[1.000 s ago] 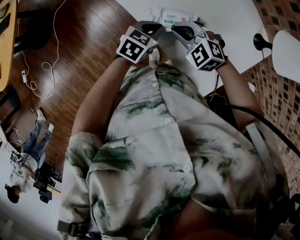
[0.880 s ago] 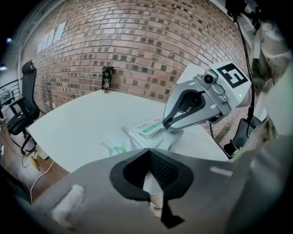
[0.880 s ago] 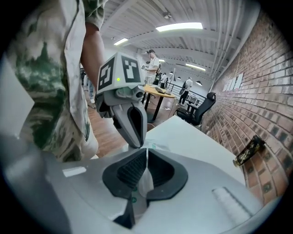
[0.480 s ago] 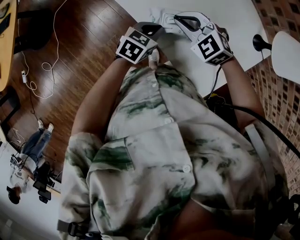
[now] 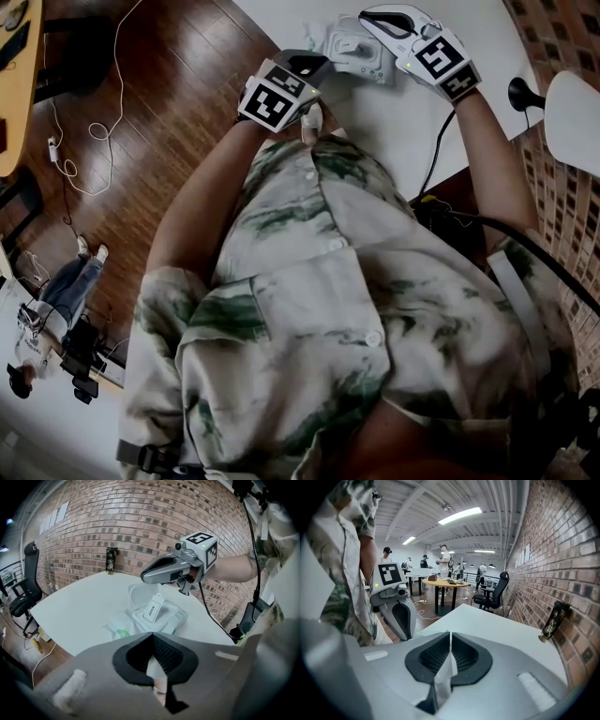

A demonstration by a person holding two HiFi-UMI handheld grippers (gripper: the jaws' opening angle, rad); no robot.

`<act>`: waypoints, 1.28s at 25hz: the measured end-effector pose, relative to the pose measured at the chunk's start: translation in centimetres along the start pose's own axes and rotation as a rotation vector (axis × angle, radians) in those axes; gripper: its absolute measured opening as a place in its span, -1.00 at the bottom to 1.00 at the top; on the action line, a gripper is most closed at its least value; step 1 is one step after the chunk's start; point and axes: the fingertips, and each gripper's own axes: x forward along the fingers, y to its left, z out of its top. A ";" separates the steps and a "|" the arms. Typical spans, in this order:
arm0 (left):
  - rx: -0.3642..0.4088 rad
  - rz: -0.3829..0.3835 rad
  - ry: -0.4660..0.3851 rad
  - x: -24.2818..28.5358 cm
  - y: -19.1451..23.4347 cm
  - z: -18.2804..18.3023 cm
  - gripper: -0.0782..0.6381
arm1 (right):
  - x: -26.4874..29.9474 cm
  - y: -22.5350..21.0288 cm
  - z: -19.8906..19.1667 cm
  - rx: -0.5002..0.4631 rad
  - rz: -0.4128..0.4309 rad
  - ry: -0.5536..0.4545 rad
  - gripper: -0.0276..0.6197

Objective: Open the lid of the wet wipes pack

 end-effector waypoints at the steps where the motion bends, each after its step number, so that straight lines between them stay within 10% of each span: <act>1: 0.000 0.000 0.001 0.0 0.0 0.0 -0.78 | 0.2 -0.6 -0.3 0.031 0.005 -0.011 -0.86; 13: -0.005 -0.003 0.016 -0.1 0.0 -0.1 -0.78 | 3.9 -3.8 -5.2 0.303 0.106 -0.018 -0.85; 32: 0.028 -0.020 -0.009 -1.1 0.1 0.9 -0.77 | 1.4 -3.3 -3.6 0.252 -0.017 -0.007 -0.90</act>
